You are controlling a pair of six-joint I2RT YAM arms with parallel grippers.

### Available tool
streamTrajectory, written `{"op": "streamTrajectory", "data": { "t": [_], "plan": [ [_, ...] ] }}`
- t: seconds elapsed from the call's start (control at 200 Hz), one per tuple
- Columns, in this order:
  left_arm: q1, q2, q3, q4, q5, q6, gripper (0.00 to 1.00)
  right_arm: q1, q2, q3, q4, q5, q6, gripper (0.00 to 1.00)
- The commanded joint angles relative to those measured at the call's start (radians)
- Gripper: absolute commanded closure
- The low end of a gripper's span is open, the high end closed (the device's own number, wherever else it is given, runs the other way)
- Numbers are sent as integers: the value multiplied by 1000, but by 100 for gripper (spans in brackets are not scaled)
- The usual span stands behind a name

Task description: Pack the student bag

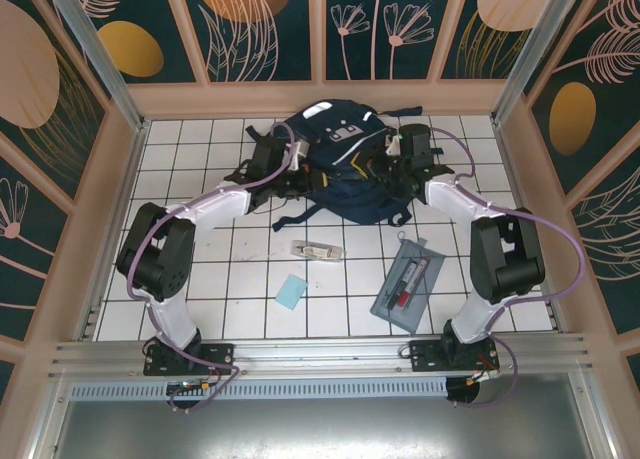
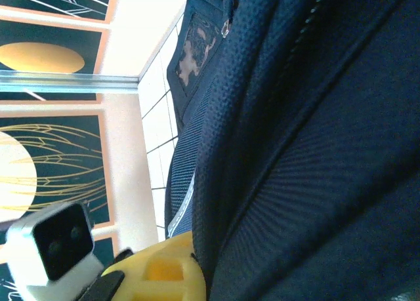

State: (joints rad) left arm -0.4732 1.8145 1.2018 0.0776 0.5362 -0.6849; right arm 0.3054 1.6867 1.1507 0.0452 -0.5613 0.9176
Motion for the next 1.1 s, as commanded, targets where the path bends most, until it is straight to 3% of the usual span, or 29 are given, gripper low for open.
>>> {"op": "streamTrajectory", "data": {
  "t": [0.0, 0.17, 0.435, 0.49, 0.626, 0.646, 0.711, 0.766, 0.816, 0.891, 1.011, 1.096],
  "plan": [
    [67, -56, -22, -42, -75, 86, 100, -37, -82, 25, -26, 4, -83, 100],
    [80, -1, 40, -103, -175, 137, 100, -26, -56, 54, -27, -50, -100, 100],
    [164, -17, -1, -180, -519, 117, 100, -16, -27, 88, -76, -25, -154, 100],
    [166, -23, -10, -166, -510, 119, 100, -14, -14, 95, -71, -33, -154, 100],
    [164, -3, 9, -123, -342, 94, 100, 4, 32, 139, -76, -63, -155, 100],
    [166, -2, 12, -120, -319, 89, 92, 7, 36, 147, -85, -62, -159, 93],
    [165, -4, 18, -115, -270, 67, 58, 15, 37, 166, -135, -48, -177, 51],
    [165, -19, 9, -106, -226, 51, 34, 16, 19, 169, -197, -25, -200, 29],
    [165, -45, -6, -96, -199, 38, 3, 14, -14, 154, -271, 22, -236, 8],
    [163, -119, -54, -68, -187, 26, 2, 8, -88, 107, -369, 91, -282, 1],
    [164, -231, -128, -31, -201, 7, 2, -15, -212, -8, -495, 187, -312, 1],
    [163, -284, -182, 32, -150, -38, 1, -29, -291, -108, -573, 289, -300, 1]
  ]
}}
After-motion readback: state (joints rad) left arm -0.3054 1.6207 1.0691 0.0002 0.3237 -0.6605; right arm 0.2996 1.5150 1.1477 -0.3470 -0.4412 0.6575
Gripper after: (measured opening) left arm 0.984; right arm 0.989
